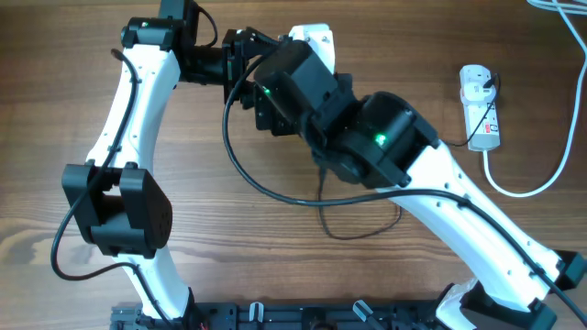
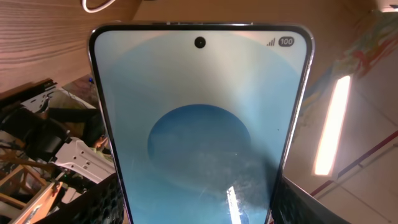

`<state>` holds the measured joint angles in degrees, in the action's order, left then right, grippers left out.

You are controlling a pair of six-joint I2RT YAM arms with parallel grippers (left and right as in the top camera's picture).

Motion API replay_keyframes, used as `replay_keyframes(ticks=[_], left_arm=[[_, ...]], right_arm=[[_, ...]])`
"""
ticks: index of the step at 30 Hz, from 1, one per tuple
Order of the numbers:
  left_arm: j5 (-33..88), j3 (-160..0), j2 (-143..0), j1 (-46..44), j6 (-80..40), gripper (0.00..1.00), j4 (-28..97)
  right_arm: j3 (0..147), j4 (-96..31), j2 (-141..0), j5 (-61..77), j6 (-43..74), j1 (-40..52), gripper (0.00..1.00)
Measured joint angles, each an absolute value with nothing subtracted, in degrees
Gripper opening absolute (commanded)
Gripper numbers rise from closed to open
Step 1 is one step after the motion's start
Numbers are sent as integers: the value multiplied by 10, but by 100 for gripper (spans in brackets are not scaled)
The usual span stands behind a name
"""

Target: Plug charger to phone and switch on socket

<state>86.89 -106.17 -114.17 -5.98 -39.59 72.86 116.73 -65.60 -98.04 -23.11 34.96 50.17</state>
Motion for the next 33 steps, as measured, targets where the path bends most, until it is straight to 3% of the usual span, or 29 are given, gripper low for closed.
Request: replay_keyframes(ticks=[5,12,21,24,28,33], left_arm=[[869,-1062,-1142,-60,-398,69,729],[869,-1062,-1142,-60,-399,69,729],[869,-1062,-1142,-60,-404,69,729],[869,-1062,-1142,-60,-405,69,729],[869,-1062,-1142,-60,-407,69,729],[869,-1062,-1142,-60,-407,69,729]], right_arm=[[1167,-637,-986,-243,348,502,60],[1167,-637,-994,-258,344,502,47],[1167,-629,-998,-260,337,502,45],[1167,-629,-1006,-260,334,502,37],[1167,-629,-1009,-267,331,502,35],[1167,-625,-1009,-274,332,502,20]])
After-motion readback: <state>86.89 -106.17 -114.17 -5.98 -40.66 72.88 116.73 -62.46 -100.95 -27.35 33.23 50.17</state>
